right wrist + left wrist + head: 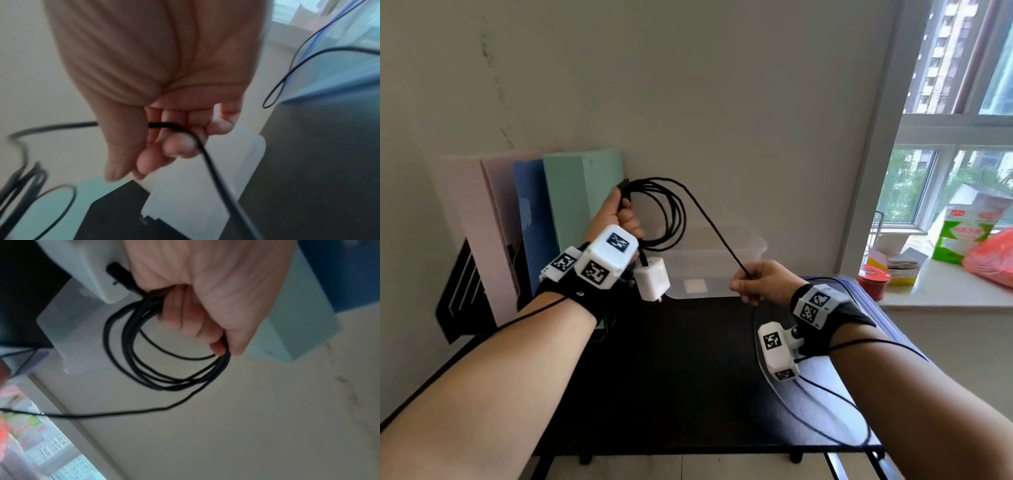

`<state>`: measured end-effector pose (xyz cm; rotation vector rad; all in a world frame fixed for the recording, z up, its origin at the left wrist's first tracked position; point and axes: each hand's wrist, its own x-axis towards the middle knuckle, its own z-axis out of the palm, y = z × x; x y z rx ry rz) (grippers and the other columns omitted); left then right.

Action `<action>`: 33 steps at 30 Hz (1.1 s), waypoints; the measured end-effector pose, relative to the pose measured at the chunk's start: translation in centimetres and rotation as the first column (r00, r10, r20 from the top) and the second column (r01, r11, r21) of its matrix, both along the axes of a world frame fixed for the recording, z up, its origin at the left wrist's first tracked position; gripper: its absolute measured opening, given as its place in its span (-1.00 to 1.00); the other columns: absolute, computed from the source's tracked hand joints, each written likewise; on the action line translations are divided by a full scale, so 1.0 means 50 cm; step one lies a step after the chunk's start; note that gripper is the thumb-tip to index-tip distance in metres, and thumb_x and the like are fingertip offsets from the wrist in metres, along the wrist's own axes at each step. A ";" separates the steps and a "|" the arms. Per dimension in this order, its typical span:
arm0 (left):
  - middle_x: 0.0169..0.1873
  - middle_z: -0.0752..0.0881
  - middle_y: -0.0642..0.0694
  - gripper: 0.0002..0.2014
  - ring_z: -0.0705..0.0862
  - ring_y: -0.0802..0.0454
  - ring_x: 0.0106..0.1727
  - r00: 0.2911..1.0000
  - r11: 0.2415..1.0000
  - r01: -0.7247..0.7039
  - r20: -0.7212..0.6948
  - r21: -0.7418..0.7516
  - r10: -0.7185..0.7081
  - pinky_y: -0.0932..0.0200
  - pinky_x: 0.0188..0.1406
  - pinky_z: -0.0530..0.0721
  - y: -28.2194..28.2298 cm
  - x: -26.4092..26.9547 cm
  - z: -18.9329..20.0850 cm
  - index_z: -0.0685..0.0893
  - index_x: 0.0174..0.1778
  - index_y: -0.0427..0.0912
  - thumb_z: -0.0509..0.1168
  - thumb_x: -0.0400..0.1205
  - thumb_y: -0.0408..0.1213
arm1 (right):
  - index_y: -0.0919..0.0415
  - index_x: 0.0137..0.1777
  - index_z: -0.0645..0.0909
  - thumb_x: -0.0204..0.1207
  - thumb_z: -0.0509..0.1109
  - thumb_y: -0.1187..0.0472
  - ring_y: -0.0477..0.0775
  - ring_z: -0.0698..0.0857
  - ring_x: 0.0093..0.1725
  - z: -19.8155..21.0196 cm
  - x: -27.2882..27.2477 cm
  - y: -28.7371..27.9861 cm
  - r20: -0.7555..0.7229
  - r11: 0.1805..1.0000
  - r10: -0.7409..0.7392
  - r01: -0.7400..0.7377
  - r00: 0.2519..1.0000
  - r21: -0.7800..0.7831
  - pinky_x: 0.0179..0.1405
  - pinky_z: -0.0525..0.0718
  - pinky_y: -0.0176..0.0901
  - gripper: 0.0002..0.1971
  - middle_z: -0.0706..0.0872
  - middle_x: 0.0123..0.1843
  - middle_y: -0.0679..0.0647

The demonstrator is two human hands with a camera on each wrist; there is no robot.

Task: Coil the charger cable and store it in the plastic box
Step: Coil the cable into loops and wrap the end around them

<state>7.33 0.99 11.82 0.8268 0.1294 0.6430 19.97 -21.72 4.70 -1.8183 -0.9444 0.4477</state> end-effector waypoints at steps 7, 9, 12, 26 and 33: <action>-0.89 0.28 0.09 -0.56 0.19 0.25 -0.89 0.987 0.990 -0.143 -0.074 -0.011 0.142 0.51 -0.87 0.15 0.031 -0.002 -0.023 0.36 -0.42 -0.06 0.03 0.68 0.14 | 0.14 -0.32 0.71 0.60 0.31 0.09 -0.04 0.40 -0.40 0.001 -0.006 0.004 -0.045 0.927 -0.293 0.295 0.955 0.232 -0.42 0.38 -0.31 -0.70 0.47 -0.47 0.08; -0.88 0.28 0.09 -0.57 0.19 0.24 -0.88 0.981 0.985 -0.171 -0.099 -0.018 0.168 0.52 -0.86 0.16 0.018 0.003 -0.030 0.37 -0.42 -0.07 0.06 0.67 0.14 | 0.10 -0.34 0.74 0.52 0.39 0.03 0.03 0.53 -0.29 0.016 -0.014 0.017 0.201 0.925 -0.378 0.360 0.904 0.125 -0.25 0.49 -0.17 -0.74 0.63 -0.40 0.19; -0.88 0.28 0.09 -0.60 0.19 0.22 -0.88 0.968 0.979 -0.202 -0.150 0.015 0.202 0.53 -0.83 0.16 0.005 0.012 -0.035 0.36 -0.42 -0.06 0.12 0.67 0.08 | 0.11 -0.31 0.70 0.48 0.36 -0.04 0.11 0.64 -0.24 0.044 -0.041 0.035 0.498 0.880 -0.379 0.470 0.780 -0.065 -0.19 0.61 -0.13 -0.73 0.68 -0.36 0.07; -0.53 0.29 -0.04 -0.57 0.25 0.23 -0.79 0.950 0.872 0.019 -0.281 0.490 0.137 0.37 -0.73 0.24 -0.064 0.025 -0.063 0.29 -0.46 -0.13 0.03 0.74 -0.07 | 0.11 -0.20 0.67 0.50 0.34 -0.15 0.00 0.59 -0.27 0.114 -0.143 0.091 0.787 0.928 0.109 0.222 0.607 -0.300 -0.37 0.50 -0.19 -0.67 0.67 -0.26 -0.02; -0.57 0.50 -0.04 -0.65 0.48 0.10 -0.61 0.953 0.782 0.191 -0.303 0.593 -0.004 0.31 -0.57 0.42 -0.110 0.016 -0.075 0.48 -0.34 -0.16 0.06 0.74 -0.10 | 0.13 -0.28 0.64 0.48 0.43 -0.04 -0.04 0.54 -0.38 0.124 -0.127 0.083 0.654 0.992 -0.019 0.094 0.756 -0.080 -0.33 0.53 -0.15 -0.74 0.60 -0.39 -0.03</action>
